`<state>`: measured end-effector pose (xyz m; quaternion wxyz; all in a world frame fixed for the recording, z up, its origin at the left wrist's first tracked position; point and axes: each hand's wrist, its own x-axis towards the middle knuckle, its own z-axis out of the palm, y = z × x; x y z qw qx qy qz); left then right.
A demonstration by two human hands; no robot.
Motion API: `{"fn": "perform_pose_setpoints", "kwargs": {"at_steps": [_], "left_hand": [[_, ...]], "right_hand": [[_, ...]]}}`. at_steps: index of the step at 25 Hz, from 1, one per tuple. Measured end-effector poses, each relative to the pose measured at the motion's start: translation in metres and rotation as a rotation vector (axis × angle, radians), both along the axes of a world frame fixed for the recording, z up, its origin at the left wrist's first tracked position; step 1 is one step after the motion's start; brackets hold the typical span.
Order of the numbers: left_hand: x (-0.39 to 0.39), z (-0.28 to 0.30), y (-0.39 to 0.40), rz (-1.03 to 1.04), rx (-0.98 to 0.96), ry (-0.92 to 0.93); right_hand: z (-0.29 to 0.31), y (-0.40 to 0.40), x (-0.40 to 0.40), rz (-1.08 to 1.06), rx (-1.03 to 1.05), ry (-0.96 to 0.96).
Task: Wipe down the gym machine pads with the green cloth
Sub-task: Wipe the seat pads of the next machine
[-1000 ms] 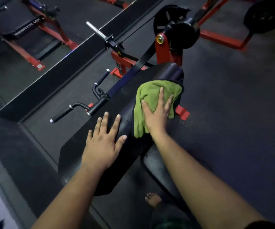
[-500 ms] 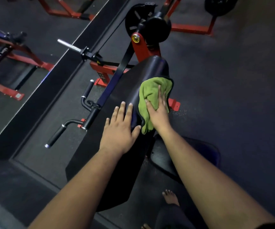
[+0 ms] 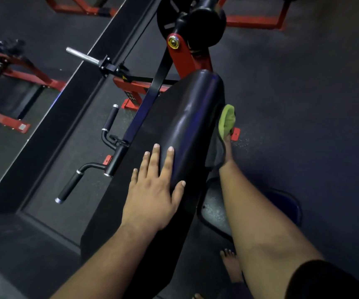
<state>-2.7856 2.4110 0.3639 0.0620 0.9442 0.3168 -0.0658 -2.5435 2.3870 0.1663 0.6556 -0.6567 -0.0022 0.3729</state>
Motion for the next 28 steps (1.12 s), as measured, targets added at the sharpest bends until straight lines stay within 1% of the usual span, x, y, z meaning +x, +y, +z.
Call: {"fn": "perform_pose_setpoints", "kwargs": {"at_steps": [1,2,3,4,5,7,8,9,10,11,12,13,14,15,16,18,20,21,22,24,25,26,28], "left_hand": [[0.001,0.0,0.001,-0.002,-0.002,0.0],[0.002,0.0,0.002,-0.003,-0.004,0.0],[0.002,0.0,0.003,0.0,-0.007,0.002],[0.0,0.0,0.003,0.003,-0.016,-0.003],[-0.001,0.001,0.003,0.003,-0.039,-0.017],[-0.002,0.004,0.005,0.001,-0.119,-0.066],[-0.002,0.005,0.004,-0.001,-0.142,-0.098],[-0.006,0.008,0.002,-0.002,-0.138,-0.127],[-0.011,0.01,-0.002,0.0,-0.118,-0.15],[-0.019,0.012,-0.007,0.011,-0.095,-0.165],[-0.034,0.012,-0.014,0.026,-0.077,-0.168],[-0.054,0.012,-0.022,0.038,-0.062,-0.16],[-0.08,0.012,-0.032,0.043,-0.034,-0.147],[-0.107,0.011,-0.039,0.038,0.007,-0.129],[-0.133,0.01,-0.046,0.03,0.037,-0.11],[-0.178,0.007,-0.055,0.028,0.025,-0.105],[-0.208,0.003,-0.062,0.021,-0.017,-0.129],[-0.216,0.001,-0.064,0.011,-0.026,-0.149],[-0.22,0.0,-0.064,0.01,-0.032,-0.174],[-0.224,-0.001,-0.066,0.031,-0.065,-0.221],[-0.226,-0.002,-0.067,0.044,-0.095,-0.242],[-0.229,-0.003,-0.067,0.05,-0.13,-0.265],[-0.238,-0.006,-0.066,0.042,-0.176,-0.285]], "right_hand": [[0.016,-0.002,-0.014,0.015,-0.047,-0.014],[0.041,-0.005,-0.032,-0.04,-0.094,-0.079],[0.062,-0.009,-0.053,-0.102,-0.095,-0.102],[0.085,-0.014,-0.076,-0.142,-0.052,-0.186],[0.105,-0.02,-0.097,-0.129,0.003,-0.315],[0.111,-0.032,-0.126,-0.058,0.03,-0.593],[0.103,-0.034,-0.13,-0.031,0.027,-0.621],[0.084,-0.036,-0.132,-0.032,-0.013,-0.574],[0.061,-0.039,-0.133,-0.055,-0.07,-0.472],[0.041,-0.045,-0.134,-0.076,-0.118,-0.303],[0.023,-0.051,-0.14,-0.088,-0.123,-0.149],[0.017,-0.056,-0.152,-0.099,-0.112,-0.051],[0.023,-0.059,-0.17,-0.109,-0.124,-0.01],[0.04,-0.063,-0.19,-0.113,-0.15,-0.053],[0.06,-0.067,-0.211,-0.12,-0.156,-0.171],[0.096,-0.077,-0.249,-0.098,-0.124,-0.475],[0.121,-0.077,-0.253,0.032,-0.126,-0.805],[0.132,-0.072,-0.239,0.12,-0.163,-0.897],[0.143,-0.065,-0.224,0.198,-0.214,-0.913],[0.16,-0.055,-0.203,0.247,-0.284,-0.785],[0.163,-0.053,-0.207,0.238,-0.306,-0.748],[0.161,-0.055,-0.223,0.217,-0.307,-0.781],[0.144,-0.073,-0.273,0.191,-0.24,-0.928]]}}
